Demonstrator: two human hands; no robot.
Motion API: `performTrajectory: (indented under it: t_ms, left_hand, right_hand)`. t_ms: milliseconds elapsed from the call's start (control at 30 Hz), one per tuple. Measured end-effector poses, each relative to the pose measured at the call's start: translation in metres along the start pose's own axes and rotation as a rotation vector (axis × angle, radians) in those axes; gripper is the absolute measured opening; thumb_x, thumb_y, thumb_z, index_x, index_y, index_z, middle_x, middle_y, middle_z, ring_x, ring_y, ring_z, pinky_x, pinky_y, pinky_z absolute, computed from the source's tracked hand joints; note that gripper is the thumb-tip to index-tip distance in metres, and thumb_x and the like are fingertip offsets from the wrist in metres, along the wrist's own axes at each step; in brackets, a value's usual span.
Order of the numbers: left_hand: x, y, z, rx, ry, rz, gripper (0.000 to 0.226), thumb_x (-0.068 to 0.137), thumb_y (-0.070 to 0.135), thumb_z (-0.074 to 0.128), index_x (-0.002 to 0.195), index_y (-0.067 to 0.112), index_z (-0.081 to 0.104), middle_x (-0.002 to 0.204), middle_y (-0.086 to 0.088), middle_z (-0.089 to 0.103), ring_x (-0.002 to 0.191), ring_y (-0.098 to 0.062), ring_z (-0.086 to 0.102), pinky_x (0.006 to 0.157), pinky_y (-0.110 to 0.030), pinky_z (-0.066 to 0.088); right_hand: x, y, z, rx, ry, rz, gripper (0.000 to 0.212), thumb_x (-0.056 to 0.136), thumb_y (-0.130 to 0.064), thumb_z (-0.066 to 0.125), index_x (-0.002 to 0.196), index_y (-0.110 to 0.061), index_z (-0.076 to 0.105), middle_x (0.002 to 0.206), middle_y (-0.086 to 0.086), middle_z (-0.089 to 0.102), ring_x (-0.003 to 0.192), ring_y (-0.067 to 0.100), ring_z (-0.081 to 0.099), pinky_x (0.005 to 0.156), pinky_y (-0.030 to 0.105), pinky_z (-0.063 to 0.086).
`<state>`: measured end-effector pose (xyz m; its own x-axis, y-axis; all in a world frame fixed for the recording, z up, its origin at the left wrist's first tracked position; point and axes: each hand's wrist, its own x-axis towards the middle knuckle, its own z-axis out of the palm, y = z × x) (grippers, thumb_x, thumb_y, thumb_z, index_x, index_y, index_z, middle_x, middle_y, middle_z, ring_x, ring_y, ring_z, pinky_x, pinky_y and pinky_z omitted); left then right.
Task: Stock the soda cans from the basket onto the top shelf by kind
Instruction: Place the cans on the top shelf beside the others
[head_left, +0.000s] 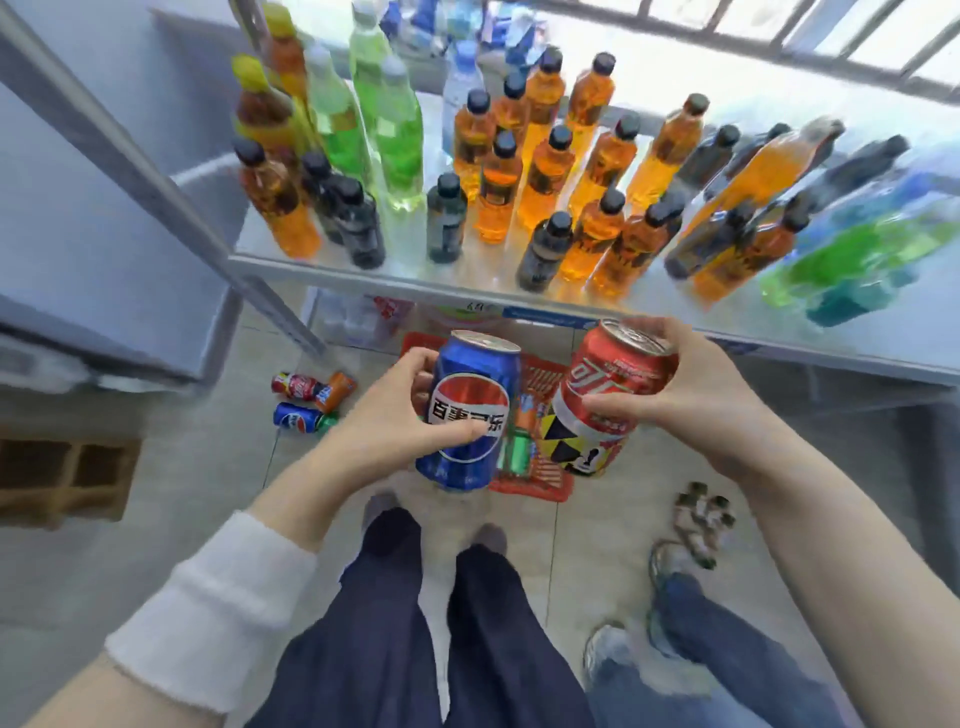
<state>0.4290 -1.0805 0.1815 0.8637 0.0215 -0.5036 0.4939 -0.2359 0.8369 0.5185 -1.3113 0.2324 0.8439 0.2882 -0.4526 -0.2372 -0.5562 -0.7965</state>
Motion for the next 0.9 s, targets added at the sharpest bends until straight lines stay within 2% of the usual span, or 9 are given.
performTrajectory:
  t_ms: [67, 167, 233, 333, 467, 533, 633, 767, 900]
  left_hand:
    - [-0.013, 0.024, -0.025, 0.002, 0.022, 0.057, 0.056, 0.061, 0.037, 0.082, 0.106, 0.032, 0.049, 0.102, 0.009, 0.066, 0.088, 0.000, 0.065, 0.083, -0.027, 0.054]
    - [-0.025, 0.051, -0.063, 0.012, 0.062, 0.150, 0.054, 0.057, 0.044, 0.079, 0.101, 0.041, 0.048, 0.102, 0.011, 0.065, 0.087, 0.004, 0.064, 0.080, -0.024, 0.052]
    - [-0.032, 0.071, -0.087, -0.002, 0.079, 0.213, 0.053, 0.058, 0.042, 0.080, 0.101, 0.042, 0.048, 0.100, 0.012, 0.066, 0.088, 0.005, 0.063, 0.076, -0.019, 0.050]
    - [-0.037, 0.104, -0.121, -0.035, 0.117, 0.316, 0.059, 0.049, 0.052, 0.072, 0.103, 0.041, 0.051, 0.098, 0.018, 0.067, 0.090, 0.004, 0.063, 0.070, -0.014, 0.050]
    - [-0.033, 0.148, -0.148, -0.017, 0.160, 0.415, 0.062, 0.049, 0.051, 0.073, 0.105, 0.039, 0.051, 0.097, 0.013, 0.069, 0.090, 0.003, 0.064, 0.074, -0.019, 0.051]
    - [-0.029, 0.170, -0.155, 0.000, 0.180, 0.467, 0.062, 0.049, 0.052, 0.074, 0.105, 0.037, 0.052, 0.096, 0.012, 0.069, 0.090, 0.001, 0.064, 0.075, -0.019, 0.051]
    - [-0.021, 0.202, -0.161, 0.035, 0.226, 0.523, 0.059, 0.055, 0.049, 0.076, 0.106, 0.032, 0.051, 0.096, 0.012, 0.067, 0.090, 0.000, 0.063, 0.074, -0.015, 0.050]
    - [-0.008, 0.241, -0.166, 0.054, 0.264, 0.582, 0.044, 0.068, 0.030, 0.076, 0.105, 0.031, 0.051, 0.097, 0.012, 0.065, 0.085, 0.003, 0.063, 0.069, -0.011, 0.048]
    - [0.012, 0.273, -0.176, 0.018, 0.296, 0.612, 0.046, 0.071, 0.022, 0.075, 0.110, 0.021, 0.051, 0.098, 0.004, 0.065, 0.088, -0.004, 0.064, 0.067, -0.011, 0.051]
  right_hand:
    - [-0.015, -0.032, 0.002, 0.034, 0.019, -0.022, 0.079, 0.043, -0.029, 0.085, 0.115, -0.027, 0.052, 0.101, -0.011, 0.065, 0.086, 0.002, 0.066, 0.074, 0.020, 0.053]
    - [-0.029, -0.072, 0.009, 0.093, 0.028, -0.046, 0.084, 0.039, -0.029, 0.085, 0.116, -0.029, 0.052, 0.101, -0.009, 0.067, 0.085, 0.002, 0.068, 0.067, 0.018, 0.055]
    - [-0.034, -0.096, 0.014, 0.121, 0.023, -0.061, 0.085, 0.039, -0.027, 0.091, 0.114, -0.028, 0.052, 0.102, -0.006, 0.067, 0.084, 0.003, 0.068, 0.064, 0.018, 0.055]
    - [-0.033, -0.131, 0.016, 0.137, 0.035, -0.098, 0.083, 0.038, -0.027, 0.089, 0.114, -0.028, 0.054, 0.100, -0.004, 0.069, 0.084, 0.006, 0.069, 0.063, 0.019, 0.055]
    - [-0.025, -0.176, 0.004, 0.125, 0.071, -0.169, 0.080, 0.036, -0.030, 0.089, 0.108, -0.033, 0.055, 0.097, -0.005, 0.071, 0.084, 0.006, 0.069, 0.066, 0.020, 0.055]
    - [-0.020, -0.199, -0.007, 0.119, 0.071, -0.217, 0.080, 0.036, -0.024, 0.091, 0.109, -0.028, 0.057, 0.092, -0.005, 0.072, 0.076, 0.003, 0.069, 0.059, 0.014, 0.052]
    - [-0.010, -0.231, -0.027, 0.133, 0.049, -0.270, 0.075, 0.043, -0.011, 0.090, 0.110, -0.023, 0.057, 0.083, -0.001, 0.071, 0.053, -0.001, 0.063, 0.044, 0.009, 0.043]
    - [0.007, -0.270, -0.051, 0.099, 0.066, -0.361, 0.083, 0.039, -0.015, 0.091, 0.114, -0.017, 0.055, 0.091, 0.001, 0.070, 0.069, 0.002, 0.069, 0.053, 0.012, 0.049]
    - [0.035, -0.301, -0.071, 0.103, 0.114, -0.418, 0.085, 0.037, -0.021, 0.085, 0.115, -0.016, 0.053, 0.100, 0.002, 0.068, 0.086, 0.011, 0.068, 0.067, 0.019, 0.054]
